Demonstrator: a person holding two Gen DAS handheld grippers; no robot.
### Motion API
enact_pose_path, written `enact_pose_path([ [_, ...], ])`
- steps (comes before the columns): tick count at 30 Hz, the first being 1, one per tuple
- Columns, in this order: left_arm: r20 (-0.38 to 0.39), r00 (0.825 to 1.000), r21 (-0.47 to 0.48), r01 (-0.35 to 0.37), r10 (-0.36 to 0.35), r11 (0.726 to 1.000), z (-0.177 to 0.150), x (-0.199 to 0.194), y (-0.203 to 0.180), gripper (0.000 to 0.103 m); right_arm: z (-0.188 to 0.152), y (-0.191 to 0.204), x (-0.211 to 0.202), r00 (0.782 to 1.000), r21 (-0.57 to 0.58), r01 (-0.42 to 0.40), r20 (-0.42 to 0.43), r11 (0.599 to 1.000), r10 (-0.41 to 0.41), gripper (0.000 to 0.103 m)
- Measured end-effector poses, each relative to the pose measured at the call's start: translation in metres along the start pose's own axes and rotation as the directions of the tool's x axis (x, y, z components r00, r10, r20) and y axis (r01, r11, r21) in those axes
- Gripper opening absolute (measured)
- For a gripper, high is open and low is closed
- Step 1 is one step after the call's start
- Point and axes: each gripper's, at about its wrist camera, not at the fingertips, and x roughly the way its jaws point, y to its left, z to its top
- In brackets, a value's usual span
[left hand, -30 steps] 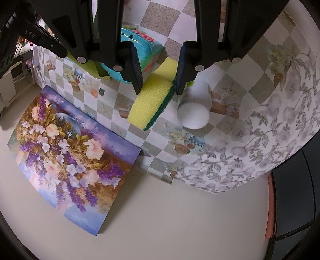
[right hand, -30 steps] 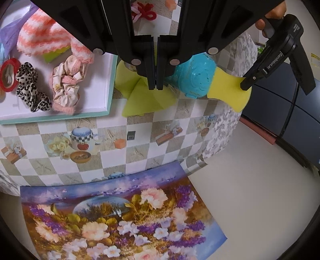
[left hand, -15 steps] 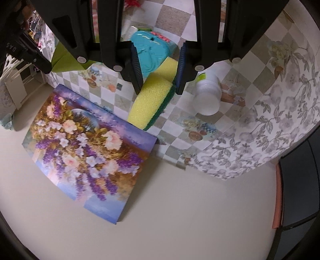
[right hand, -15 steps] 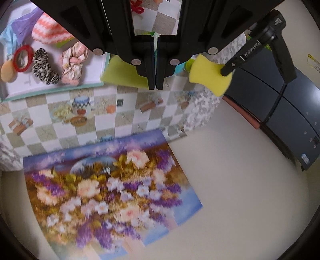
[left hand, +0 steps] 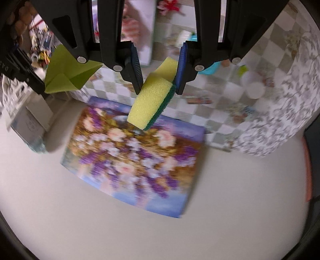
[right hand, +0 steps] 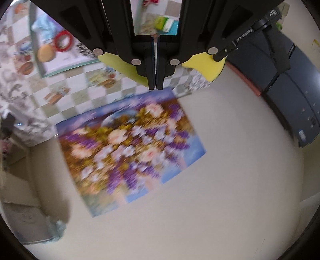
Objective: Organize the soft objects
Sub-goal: 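Carry the sponge with the left tool while the right tool carries the lime cloth to the tray, then open the left tool over the tray while the right tool releases the lime cloth inside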
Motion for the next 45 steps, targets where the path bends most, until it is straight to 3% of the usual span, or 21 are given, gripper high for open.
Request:
enact_pose_path([
  [6,-0.061,0.995,0.113,0.084,-0.077,0.990,-0.017,0.022,-0.066,0.034,0.013,-0.037,-0.030,0.991,0.028,0.129,0.037,0.991,-0.130,0.001],
  [12,-0.164,0.978,0.194,0.157,-0.126,0.968,-0.046,0.056,-0.113,0.034,0.014,-0.073,-0.036,0.966,0.066,0.256,0.002,0.964,-0.257,0.001],
  [16,-0.246,0.962,0.222,0.172,-0.116,0.960,-0.069,0.087,-0.131,0.034,0.006,-0.096,-0.018,0.945,0.087,0.323,-0.084,0.942,-0.316,0.001],
  [22,-0.328,0.941,0.240,0.170,-0.085,0.956,-0.092,0.117,-0.133,0.034,-0.018,-0.127,0.024,0.912,0.120,0.367,-0.244,0.923,-0.331,0.001],
  [27,-0.375,0.924,0.211,0.154,-0.066,0.965,-0.102,0.134,-0.121,0.034,-0.040,-0.141,0.054,0.876,0.109,0.388,-0.352,0.915,-0.329,0.001],
  [31,-0.394,0.918,0.185,0.137,-0.054,0.973,-0.103,0.144,-0.110,0.034,-0.057,-0.150,0.074,0.828,0.096,0.422,-0.446,0.901,-0.340,0.001],
  [37,-0.444,0.889,0.035,0.141,-0.111,0.989,-0.102,0.155,-0.085,0.034,-0.073,-0.163,0.087,0.774,0.101,0.464,-0.530,0.880,-0.347,0.001],
  [40,-0.474,0.872,-0.049,0.114,-0.124,0.992,-0.105,0.165,-0.070,0.034,-0.075,-0.164,0.087,0.768,0.098,0.468,-0.537,0.878,-0.350,0.001],
  [45,-0.511,0.852,-0.105,0.066,-0.111,0.992,-0.113,0.177,-0.052,0.035,-0.076,-0.160,0.090,0.758,0.077,0.469,-0.546,0.880,-0.356,0.002],
])
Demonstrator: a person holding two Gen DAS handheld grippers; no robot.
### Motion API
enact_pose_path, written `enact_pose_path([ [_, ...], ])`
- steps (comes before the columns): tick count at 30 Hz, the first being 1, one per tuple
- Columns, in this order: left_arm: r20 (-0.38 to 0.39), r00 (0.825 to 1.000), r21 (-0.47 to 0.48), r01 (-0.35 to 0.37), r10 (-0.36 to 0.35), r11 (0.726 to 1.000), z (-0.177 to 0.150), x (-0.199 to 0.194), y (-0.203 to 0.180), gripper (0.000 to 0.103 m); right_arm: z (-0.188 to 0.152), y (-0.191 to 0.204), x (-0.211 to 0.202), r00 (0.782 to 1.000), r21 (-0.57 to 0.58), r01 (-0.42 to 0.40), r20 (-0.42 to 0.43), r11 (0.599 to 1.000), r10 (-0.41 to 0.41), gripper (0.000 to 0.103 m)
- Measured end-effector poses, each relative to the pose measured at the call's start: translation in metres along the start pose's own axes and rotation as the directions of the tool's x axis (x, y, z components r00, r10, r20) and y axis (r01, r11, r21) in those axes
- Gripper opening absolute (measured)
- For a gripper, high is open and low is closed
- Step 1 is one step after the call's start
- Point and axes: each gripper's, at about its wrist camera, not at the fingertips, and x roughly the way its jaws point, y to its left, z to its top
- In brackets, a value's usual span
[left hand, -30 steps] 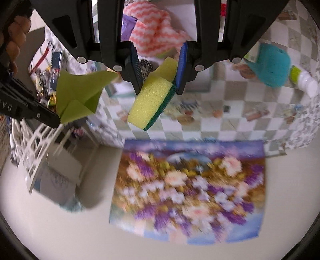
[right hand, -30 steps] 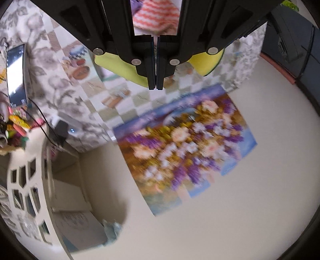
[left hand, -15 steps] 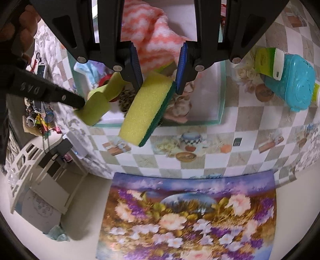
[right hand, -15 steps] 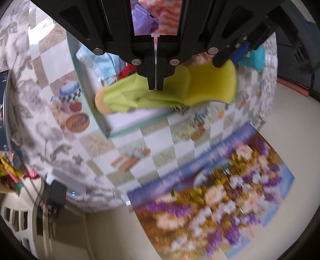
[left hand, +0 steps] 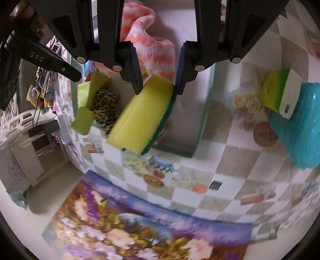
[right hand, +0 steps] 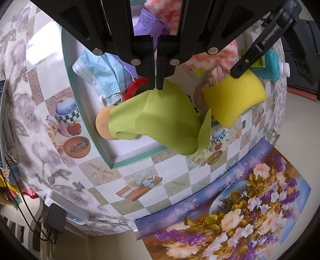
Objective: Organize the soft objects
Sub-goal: 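Open the left tool over the tray while the right tool releases the lime cloth inside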
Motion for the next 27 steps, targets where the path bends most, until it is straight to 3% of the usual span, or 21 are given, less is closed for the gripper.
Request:
enact_pose_path([
  [6,-0.024,0.999,-0.016,-0.034,0.034,0.999,0.001,-0.002,0.004,0.038,0.001,0.004,-0.008,1.000,-0.015,0.025,0.012,1.000,-0.025,0.005],
  [8,-0.034,0.998,-0.015,-0.049,0.049,0.999,0.002,-0.004,0.003,0.050,0.002,0.006,-0.014,0.999,-0.023,0.028,0.026,0.999,-0.027,0.005],
  [11,-0.035,0.998,-0.008,-0.047,0.047,0.999,0.002,-0.011,0.002,0.052,0.002,0.009,-0.021,0.998,-0.035,0.042,0.047,0.999,-0.041,0.005],
  [15,-0.015,0.998,0.009,-0.057,0.057,0.998,0.003,-0.024,0.000,0.054,0.001,0.013,-0.022,0.997,-0.046,0.062,0.053,0.997,-0.060,0.005],
  [21,0.054,0.994,0.017,-0.096,0.095,0.995,0.008,-0.047,0.003,0.065,0.000,0.013,-0.020,0.995,-0.047,0.086,0.048,0.995,-0.084,0.005],
  [23,0.076,0.990,0.025,-0.122,0.120,0.992,0.009,-0.052,0.003,0.079,0.000,0.013,-0.020,0.994,-0.048,0.104,0.047,0.993,-0.101,0.015],
  [25,0.095,0.982,0.038,-0.166,0.162,0.985,0.011,-0.056,0.001,0.079,0.000,0.014,-0.020,0.992,-0.048,0.117,0.051,0.992,-0.115,0.061],
  [27,0.115,0.975,0.053,-0.199,0.192,0.979,0.011,-0.059,-0.001,0.081,0.001,0.015,-0.023,0.991,-0.053,0.122,0.070,0.991,-0.118,0.067],
])
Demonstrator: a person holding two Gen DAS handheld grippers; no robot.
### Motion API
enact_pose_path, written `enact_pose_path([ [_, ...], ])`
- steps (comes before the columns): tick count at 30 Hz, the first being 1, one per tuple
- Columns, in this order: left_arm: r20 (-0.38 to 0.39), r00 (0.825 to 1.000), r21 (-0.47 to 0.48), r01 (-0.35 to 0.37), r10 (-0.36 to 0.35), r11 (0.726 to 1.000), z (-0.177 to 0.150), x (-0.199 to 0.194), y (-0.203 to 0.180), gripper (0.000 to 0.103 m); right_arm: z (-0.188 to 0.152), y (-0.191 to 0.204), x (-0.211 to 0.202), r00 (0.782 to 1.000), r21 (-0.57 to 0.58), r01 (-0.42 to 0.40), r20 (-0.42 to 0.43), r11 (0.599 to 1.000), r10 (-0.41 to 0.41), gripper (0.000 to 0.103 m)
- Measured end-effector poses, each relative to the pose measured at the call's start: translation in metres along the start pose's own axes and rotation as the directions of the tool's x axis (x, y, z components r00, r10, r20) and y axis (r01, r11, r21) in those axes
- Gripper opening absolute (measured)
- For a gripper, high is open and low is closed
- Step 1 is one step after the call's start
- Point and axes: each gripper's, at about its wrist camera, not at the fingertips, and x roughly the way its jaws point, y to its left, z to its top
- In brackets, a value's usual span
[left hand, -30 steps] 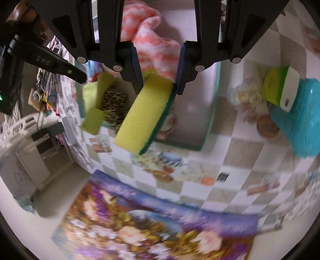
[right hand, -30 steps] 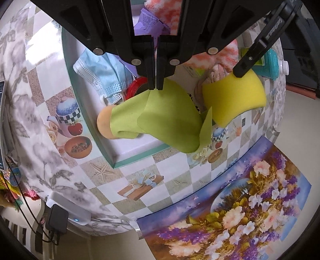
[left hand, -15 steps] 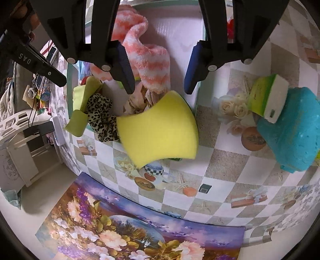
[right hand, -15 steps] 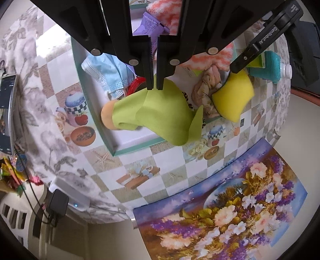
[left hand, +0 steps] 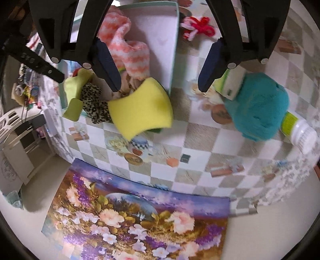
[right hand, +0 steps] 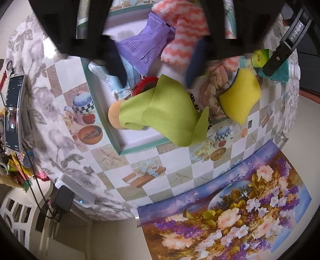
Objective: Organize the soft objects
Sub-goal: 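Open the left tool over the tray while the right tool releases the lime cloth inside, then move both open tools away from the tray toward the remaining items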
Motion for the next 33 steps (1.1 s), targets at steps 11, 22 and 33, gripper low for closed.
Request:
enact_pose_path([
  [11,0.097,0.985,0.004,-0.147,0.146,0.989,0.004,-0.019,0.014,0.097,-0.003,0.013,-0.014,0.998,-0.053,0.050,0.052,0.997,-0.047,0.098],
  [22,0.119,0.977,0.005,-0.179,0.177,0.984,0.005,-0.040,0.026,0.097,-0.012,0.037,-0.030,0.996,-0.122,0.037,0.090,0.992,-0.026,0.098],
  [33,0.133,0.977,-0.013,-0.169,0.169,0.986,0.003,-0.054,0.038,0.097,-0.016,0.054,-0.033,0.995,-0.172,0.039,0.094,0.984,-0.023,0.098],
])
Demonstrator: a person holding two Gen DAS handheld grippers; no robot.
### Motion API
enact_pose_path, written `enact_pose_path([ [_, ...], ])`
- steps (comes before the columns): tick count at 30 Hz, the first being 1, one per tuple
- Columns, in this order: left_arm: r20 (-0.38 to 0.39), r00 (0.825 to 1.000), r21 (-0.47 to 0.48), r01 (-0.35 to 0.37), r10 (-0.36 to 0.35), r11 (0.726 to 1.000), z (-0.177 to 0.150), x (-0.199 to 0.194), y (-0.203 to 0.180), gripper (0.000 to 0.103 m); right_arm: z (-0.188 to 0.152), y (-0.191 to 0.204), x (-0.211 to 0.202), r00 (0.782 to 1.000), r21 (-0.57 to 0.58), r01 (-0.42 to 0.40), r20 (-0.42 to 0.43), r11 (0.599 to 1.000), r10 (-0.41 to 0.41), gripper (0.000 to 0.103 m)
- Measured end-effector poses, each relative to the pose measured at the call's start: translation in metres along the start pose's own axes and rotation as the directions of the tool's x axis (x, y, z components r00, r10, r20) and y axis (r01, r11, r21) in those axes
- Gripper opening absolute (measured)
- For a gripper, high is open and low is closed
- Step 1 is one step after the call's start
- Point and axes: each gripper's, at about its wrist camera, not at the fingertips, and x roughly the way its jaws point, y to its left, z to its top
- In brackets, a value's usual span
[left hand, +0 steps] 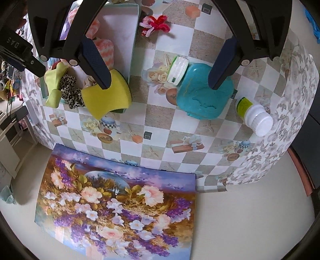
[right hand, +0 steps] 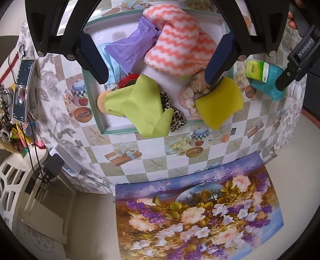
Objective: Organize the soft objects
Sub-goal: 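Move both open tools away from the tray toward the remaining items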
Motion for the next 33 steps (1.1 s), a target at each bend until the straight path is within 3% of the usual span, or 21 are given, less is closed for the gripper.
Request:
enact_pose_path([
  [10,0.034,0.997,-0.160,-0.066,0.072,0.985,-0.013,-0.016,0.076,0.097,-0.015,0.078,0.006,0.980,-0.141,-0.201,-0.044,0.969,0.196,0.098],
  [14,-0.043,0.996,-0.188,-0.085,0.078,0.979,-0.029,0.002,0.098,0.097,-0.027,0.105,0.013,0.973,-0.202,-0.228,-0.087,0.952,0.215,0.098],
  [20,-0.156,0.987,-0.223,-0.065,0.030,0.973,-0.048,0.032,0.111,0.097,-0.048,0.130,0.036,0.958,-0.264,-0.262,-0.187,0.928,0.217,0.097],
  [28,-0.292,0.956,-0.157,-0.085,0.035,0.984,-0.072,0.062,0.108,0.097,-0.073,0.146,0.053,0.939,-0.317,-0.287,-0.280,0.904,0.200,0.087],
  [33,-0.325,0.944,-0.148,-0.108,0.054,0.983,-0.082,0.067,0.115,0.097,-0.083,0.157,0.050,0.934,-0.364,-0.305,-0.293,0.880,0.203,0.081],
])
